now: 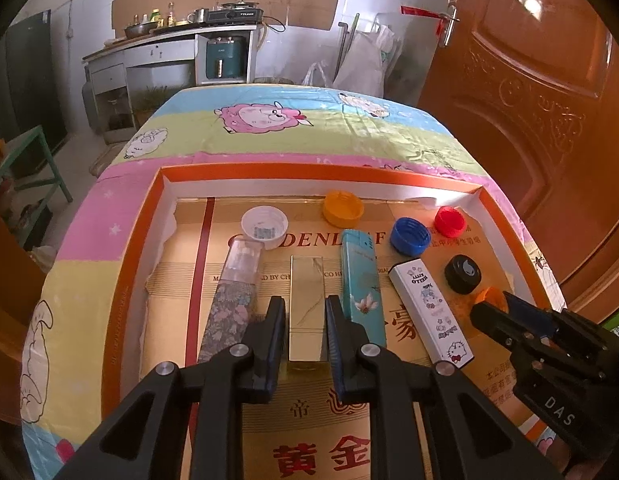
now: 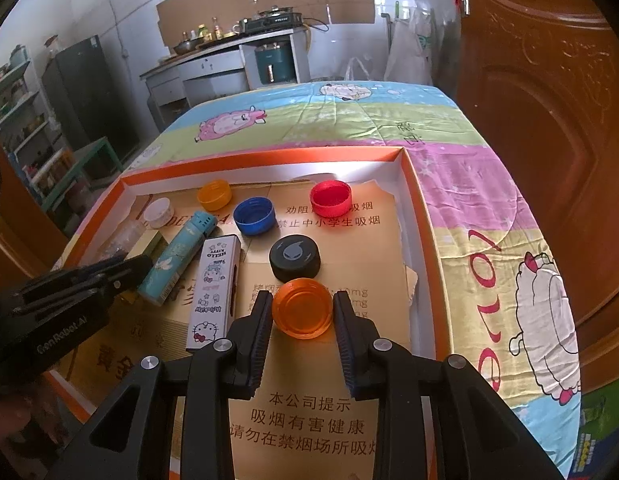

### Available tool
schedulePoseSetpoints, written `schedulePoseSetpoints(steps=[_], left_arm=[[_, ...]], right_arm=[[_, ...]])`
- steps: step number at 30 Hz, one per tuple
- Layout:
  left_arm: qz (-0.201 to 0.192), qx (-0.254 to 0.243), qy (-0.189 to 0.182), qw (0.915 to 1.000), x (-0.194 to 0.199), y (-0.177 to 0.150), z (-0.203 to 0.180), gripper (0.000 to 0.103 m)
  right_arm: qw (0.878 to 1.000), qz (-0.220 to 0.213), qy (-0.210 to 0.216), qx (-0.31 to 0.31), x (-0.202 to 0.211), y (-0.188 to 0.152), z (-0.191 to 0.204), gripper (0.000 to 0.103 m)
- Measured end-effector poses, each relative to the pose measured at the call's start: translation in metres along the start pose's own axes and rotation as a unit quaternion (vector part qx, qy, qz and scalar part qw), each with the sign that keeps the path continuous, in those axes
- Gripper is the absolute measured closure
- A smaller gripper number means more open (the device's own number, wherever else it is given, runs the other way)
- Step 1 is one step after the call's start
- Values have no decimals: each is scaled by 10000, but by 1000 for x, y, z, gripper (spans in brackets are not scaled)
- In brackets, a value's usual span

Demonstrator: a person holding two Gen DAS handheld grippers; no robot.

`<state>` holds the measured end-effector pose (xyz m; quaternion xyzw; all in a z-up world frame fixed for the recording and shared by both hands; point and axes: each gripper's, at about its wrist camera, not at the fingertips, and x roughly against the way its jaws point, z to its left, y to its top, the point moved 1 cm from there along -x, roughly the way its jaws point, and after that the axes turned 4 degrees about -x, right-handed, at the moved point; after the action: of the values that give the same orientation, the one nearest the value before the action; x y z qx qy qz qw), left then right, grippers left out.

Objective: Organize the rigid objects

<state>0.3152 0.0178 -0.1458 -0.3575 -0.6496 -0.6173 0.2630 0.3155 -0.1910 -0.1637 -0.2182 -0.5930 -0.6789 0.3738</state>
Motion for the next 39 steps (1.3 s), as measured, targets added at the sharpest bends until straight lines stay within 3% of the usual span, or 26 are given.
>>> schedulePoseSetpoints(steps=[8,13,31,39], left_arm=[[-110,-21,17,9999,5,-1,-1,80],[-196,-29,28,9998,12,-1,-1,68],[-711,-45,57,9974,63,-1,-7,67],[-1050,57,351,9938,110,-15,-13,67]], right_arm=[[10000,-4,39,-25,0,0,2,68],[10000,-71,37,27,5,1,5,53],[9992,-407,10,-1,48,1,14,53],[9945,-981,-372,38,97,-5,31,53]])
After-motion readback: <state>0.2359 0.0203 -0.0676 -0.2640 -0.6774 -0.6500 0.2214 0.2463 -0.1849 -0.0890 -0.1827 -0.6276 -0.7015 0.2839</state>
